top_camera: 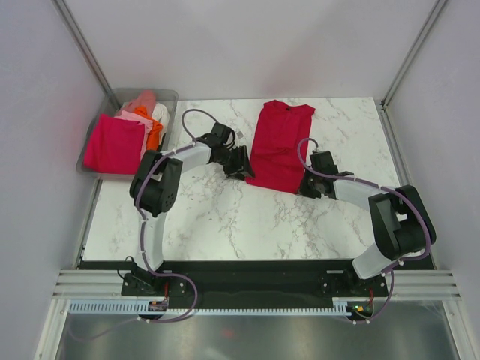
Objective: Fold and stack the t-shirts
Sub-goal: Fold the tshirt
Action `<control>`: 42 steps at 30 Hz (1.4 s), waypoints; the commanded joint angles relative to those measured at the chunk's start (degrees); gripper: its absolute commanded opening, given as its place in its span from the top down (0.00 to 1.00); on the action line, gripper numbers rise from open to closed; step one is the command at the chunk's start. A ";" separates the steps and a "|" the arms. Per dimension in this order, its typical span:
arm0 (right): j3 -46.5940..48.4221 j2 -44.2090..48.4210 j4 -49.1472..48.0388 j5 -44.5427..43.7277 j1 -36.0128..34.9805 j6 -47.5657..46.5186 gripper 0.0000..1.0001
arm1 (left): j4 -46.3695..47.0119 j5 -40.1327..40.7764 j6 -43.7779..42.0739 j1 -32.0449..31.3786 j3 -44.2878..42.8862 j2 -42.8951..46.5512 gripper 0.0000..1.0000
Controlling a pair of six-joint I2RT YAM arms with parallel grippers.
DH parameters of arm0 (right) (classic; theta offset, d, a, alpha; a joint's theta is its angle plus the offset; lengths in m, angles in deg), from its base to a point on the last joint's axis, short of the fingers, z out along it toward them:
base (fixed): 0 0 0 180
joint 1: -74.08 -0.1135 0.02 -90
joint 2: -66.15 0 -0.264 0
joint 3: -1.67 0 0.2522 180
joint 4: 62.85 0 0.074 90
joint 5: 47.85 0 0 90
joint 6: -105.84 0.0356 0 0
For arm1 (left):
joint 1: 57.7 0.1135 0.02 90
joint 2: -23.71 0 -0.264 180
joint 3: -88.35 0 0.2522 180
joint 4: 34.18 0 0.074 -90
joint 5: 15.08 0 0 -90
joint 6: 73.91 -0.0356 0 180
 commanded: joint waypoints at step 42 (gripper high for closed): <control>5.33 26.48 22.77 4.93 -5.90 -3.55 1.00 | 8.43 5.19 9.70 -4.30 38.95 48.57 0.98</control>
